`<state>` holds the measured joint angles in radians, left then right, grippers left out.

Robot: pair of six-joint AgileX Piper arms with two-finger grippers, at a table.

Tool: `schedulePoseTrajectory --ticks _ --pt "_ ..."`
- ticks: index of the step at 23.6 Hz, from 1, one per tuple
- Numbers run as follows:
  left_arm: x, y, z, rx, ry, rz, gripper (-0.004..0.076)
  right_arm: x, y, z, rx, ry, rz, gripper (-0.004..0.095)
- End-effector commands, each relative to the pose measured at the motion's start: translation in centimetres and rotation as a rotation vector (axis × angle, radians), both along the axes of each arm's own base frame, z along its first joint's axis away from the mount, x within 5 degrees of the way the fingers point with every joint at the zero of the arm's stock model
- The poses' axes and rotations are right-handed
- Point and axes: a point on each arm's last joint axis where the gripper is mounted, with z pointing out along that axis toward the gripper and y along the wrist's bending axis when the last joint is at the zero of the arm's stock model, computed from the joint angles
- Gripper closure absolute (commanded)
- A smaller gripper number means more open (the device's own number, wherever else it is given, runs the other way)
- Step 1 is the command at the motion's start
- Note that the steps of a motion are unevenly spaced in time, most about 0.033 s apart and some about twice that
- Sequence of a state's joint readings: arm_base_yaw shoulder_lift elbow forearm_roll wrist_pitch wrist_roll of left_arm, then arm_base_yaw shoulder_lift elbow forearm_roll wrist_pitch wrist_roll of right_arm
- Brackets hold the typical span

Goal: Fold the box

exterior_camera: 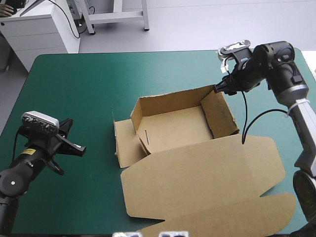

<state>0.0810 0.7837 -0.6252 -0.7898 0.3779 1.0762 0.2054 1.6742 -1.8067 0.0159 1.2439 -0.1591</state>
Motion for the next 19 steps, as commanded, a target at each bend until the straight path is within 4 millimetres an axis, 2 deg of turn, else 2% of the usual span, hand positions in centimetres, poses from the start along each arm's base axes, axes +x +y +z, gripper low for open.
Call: schedulePoseTrajectory --ticks 1,7,10,14,15,16,17,19 --pt "0.1 0.3 1.4 -0.032 -0.069 0.039 0.0733 -0.5 -0.3 -1.3 -0.021 0.05 -0.005 0.0423" --pt "0.1 0.2 1.4 -0.044 -0.067 0.038 0.0733 0.8 0.0 -7.8 -0.056 0.247 0.0 0.0423" --pt "0.1 0.2 1.4 -0.052 -0.066 0.037 0.0732 2.0 0.6 -9.4 -0.018 0.244 -0.001 0.043" --pt "0.1 0.2 1.4 -0.071 -0.067 0.038 0.0733 2.3 0.6 -10.2 -0.019 0.269 -0.005 0.0535" --pt "0.1 0.1 1.4 -0.071 -0.064 0.034 0.0733 2.4 0.8 -10.5 -0.007 0.28 -0.006 0.0613" --pt "0.1 0.1 1.4 -0.071 -0.062 0.033 0.0732 2.5 0.8 -10.6 -0.002 0.285 -0.006 0.0648" --pt "0.1 0.1 1.4 -0.071 -0.062 0.033 0.0732 2.5 1.0 -10.9 0.015 0.295 -0.006 0.0736" --pt "0.1 0.1 1.4 -0.071 -0.062 0.033 0.0732 2.7 1.1 -11.1 0.026 0.303 -0.003 0.0779"
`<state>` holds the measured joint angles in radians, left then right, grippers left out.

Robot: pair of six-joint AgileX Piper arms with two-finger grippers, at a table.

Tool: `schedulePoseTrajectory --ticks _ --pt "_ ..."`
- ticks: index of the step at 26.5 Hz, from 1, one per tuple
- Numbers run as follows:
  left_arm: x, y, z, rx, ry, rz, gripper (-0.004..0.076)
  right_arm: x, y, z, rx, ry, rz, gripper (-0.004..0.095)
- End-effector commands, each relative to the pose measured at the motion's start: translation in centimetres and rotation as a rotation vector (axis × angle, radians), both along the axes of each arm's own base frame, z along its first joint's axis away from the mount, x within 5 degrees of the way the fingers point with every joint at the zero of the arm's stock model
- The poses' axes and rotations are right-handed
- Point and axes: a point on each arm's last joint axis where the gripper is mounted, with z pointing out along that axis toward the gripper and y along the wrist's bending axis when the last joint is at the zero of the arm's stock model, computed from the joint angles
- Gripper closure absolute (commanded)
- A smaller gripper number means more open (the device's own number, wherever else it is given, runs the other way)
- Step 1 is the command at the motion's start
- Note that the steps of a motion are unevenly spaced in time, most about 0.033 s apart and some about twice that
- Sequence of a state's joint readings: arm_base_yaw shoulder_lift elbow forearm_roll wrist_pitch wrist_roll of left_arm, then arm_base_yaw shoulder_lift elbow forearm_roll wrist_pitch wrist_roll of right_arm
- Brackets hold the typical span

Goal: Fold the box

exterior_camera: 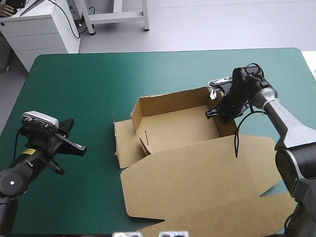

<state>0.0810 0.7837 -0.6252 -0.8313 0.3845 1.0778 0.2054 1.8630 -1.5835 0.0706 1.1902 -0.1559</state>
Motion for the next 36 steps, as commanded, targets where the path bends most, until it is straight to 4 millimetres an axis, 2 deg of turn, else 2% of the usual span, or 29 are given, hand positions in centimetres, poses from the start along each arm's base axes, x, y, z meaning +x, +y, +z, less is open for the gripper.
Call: schedulePoseTrajectory --ticks 1,4,7,12,19,30,36 --pt "0.1 0.2 1.3 -0.031 -0.062 0.037 0.0732 -0.2 0.1 1.9 0.046 -0.056 -0.005 0.0794" --pt "0.1 0.2 1.3 -0.031 -0.062 0.037 0.0733 0.0 0.2 1.3 0.05 -0.038 -0.006 0.0805" --pt "0.1 0.2 1.3 -0.031 -0.062 0.037 0.0732 -0.3 0.1 1.5 0.034 -0.005 0.0 0.0924" --pt "0.4 0.3 1.1 -0.038 -0.051 0.04 0.0733 -1.0 -0.4 5.8 0.018 -0.121 0.005 0.0926" --pt "2.2 0.5 -0.3 -0.046 0.027 0.054 0.0732 -3.3 -1.2 11.6 0.02 -0.299 -0.003 0.0926" --pt "3.8 1.2 -1.4 -0.038 0.053 0.111 0.0732 -8.4 -3.0 17.7 -0.011 -0.495 -0.051 0.0926" --pt "5.0 1.5 -2.4 -0.066 0.093 0.148 0.0732 -10.9 -3.6 20.3 -0.001 -0.586 -0.061 0.0927"
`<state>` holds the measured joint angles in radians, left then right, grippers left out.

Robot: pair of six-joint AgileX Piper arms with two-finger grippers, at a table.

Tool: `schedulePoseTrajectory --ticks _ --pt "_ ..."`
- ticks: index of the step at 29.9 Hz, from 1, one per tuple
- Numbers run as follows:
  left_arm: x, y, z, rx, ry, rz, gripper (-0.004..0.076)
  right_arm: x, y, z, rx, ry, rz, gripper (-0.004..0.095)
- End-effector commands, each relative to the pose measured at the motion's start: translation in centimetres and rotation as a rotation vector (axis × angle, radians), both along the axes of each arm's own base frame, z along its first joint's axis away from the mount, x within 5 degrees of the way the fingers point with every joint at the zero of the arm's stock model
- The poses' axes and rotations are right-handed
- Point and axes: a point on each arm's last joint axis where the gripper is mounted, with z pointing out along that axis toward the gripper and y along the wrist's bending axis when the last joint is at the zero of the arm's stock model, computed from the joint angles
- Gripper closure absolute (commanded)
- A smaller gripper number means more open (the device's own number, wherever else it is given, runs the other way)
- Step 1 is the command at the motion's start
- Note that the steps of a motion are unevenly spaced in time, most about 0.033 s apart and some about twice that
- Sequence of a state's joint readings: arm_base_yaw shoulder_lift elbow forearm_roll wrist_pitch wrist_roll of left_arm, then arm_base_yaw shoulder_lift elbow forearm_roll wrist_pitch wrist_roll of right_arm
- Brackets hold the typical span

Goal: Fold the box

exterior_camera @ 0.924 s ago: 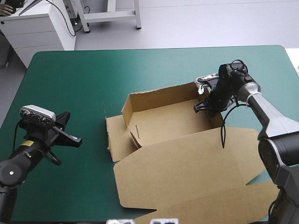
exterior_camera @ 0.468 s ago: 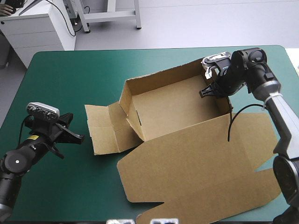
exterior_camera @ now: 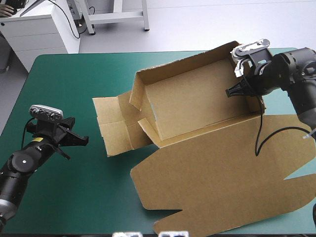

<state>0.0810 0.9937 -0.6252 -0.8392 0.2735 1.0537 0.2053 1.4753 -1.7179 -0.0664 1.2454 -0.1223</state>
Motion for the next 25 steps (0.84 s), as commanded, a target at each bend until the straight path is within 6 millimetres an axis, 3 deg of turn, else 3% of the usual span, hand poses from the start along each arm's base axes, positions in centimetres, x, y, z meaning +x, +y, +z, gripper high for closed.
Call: schedulePoseTrajectory --ticks 1,10,16,25 --pt "1.1 0.5 0.5 -0.046 -0.029 0.064 0.0732 -2.8 -0.7 3.7 0.034 -0.122 -0.011 0.0928" --pt "3.2 -0.3 -2.2 -0.271 0.105 0.066 0.0732 -4.6 -0.5 6.7 0.112 -0.219 0.017 0.0928" --pt "4.7 -2.5 -1.8 -0.588 0.044 -0.108 0.0732 -4.8 -0.3 6.9 0.136 -0.221 0.029 0.0928" --pt "6.5 -5.1 -2.0 -0.806 0.085 -0.494 0.0732 -4.9 0.0 6.9 0.171 -0.215 0.052 0.0928"
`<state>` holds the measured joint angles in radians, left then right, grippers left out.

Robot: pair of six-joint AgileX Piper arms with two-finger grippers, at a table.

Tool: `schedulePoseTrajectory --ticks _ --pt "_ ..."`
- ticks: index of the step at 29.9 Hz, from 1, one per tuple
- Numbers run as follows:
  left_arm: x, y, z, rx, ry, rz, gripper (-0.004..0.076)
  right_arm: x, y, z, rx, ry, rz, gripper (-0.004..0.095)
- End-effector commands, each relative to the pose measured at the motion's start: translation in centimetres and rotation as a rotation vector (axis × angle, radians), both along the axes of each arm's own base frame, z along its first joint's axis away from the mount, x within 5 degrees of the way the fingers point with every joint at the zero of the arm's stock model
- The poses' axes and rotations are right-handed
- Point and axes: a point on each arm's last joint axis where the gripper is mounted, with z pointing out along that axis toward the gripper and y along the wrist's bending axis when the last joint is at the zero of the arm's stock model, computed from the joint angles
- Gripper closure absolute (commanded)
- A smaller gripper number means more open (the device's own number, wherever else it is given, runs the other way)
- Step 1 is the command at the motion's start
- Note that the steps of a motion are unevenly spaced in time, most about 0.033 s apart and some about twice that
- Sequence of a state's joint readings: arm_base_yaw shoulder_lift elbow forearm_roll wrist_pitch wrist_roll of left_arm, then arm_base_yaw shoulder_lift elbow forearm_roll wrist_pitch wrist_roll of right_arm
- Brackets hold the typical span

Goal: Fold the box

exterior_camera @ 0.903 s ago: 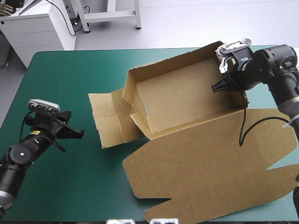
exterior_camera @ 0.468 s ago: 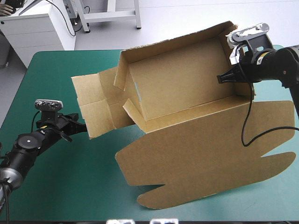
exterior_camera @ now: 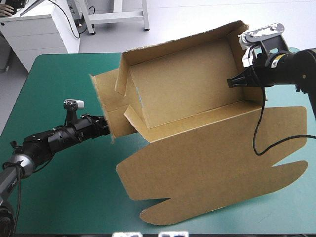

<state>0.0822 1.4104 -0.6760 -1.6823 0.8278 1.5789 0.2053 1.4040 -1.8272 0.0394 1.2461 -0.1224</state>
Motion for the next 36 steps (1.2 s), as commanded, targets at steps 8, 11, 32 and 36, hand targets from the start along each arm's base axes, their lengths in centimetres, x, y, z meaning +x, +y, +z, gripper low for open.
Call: schedulePoseTrajectory --ticks 8,11,32,36 --pt "1.1 -1.7 7.1 -0.356 -0.254 -0.303 0.0733 -0.5 0.0 1.0 0.035 -0.026 0.006 0.0927" --pt "1.2 -1.7 8.4 -0.374 -0.259 -0.306 0.0732 0.6 0.2 0.2 0.029 0.003 0.006 0.0927" --pt "-1.7 -1.9 12.1 -0.436 -0.258 -0.319 0.0703 6.0 1.8 -4.5 0.028 0.147 0.047 0.0926" --pt "-1.7 -1.9 12.1 -0.472 -0.205 -0.312 0.0546 5.9 1.8 -4.5 0.017 0.153 0.057 0.0926"
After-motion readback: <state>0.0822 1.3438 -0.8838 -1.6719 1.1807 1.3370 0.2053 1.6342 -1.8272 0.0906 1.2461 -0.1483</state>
